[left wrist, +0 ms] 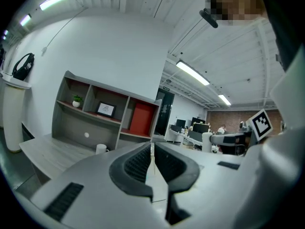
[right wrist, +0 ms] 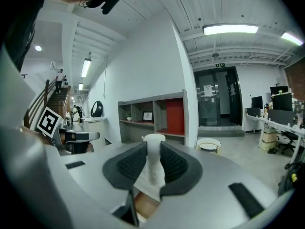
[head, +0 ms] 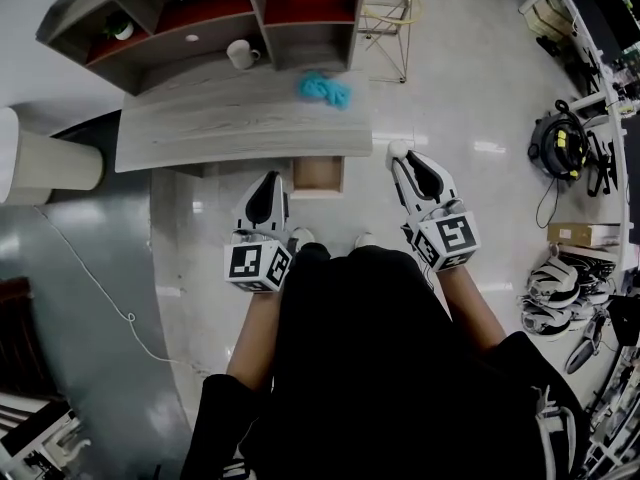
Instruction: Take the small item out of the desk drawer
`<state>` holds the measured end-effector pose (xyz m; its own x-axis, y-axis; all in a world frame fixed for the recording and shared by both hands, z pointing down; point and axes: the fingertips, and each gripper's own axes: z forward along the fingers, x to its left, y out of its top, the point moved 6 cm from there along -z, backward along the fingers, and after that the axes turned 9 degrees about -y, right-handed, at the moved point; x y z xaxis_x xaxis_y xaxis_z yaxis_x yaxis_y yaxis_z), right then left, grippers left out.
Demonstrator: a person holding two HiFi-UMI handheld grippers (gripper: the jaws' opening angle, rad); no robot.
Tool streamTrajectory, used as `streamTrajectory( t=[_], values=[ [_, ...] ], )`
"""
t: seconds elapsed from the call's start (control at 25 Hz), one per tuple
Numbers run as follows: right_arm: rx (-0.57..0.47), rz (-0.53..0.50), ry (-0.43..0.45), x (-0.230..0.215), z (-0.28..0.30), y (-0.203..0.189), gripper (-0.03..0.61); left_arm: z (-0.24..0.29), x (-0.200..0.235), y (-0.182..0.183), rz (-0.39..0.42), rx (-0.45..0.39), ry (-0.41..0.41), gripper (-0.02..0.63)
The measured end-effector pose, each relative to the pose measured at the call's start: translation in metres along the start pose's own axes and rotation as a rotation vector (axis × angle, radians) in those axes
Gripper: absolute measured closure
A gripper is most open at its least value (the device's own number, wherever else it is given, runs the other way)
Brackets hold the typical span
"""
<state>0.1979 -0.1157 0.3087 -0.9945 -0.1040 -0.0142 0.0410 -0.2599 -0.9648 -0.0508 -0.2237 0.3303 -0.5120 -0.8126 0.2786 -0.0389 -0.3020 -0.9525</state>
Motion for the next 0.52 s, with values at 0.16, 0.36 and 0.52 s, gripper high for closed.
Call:
streamTrajectory(
  t=[0.16,0.36,0.52],
  values=[
    [0.0,0.0,0.016,0.018,0.009,0.002,0.491,-0.011,0.014,0.002,-0.01,-0.004,0.005,0.586],
    [0.001,-0.034,0.03,0.042,0.022,0.004,0.491,-0.026,0.037,0.001,-0.031,-0.004,0.017,0.586],
    [0.0,-0.041,0.037,0.058,0.028,0.005,0.491,-0.04,0.05,0.002,-0.048,-0.001,0.024,0.586]
  ],
)
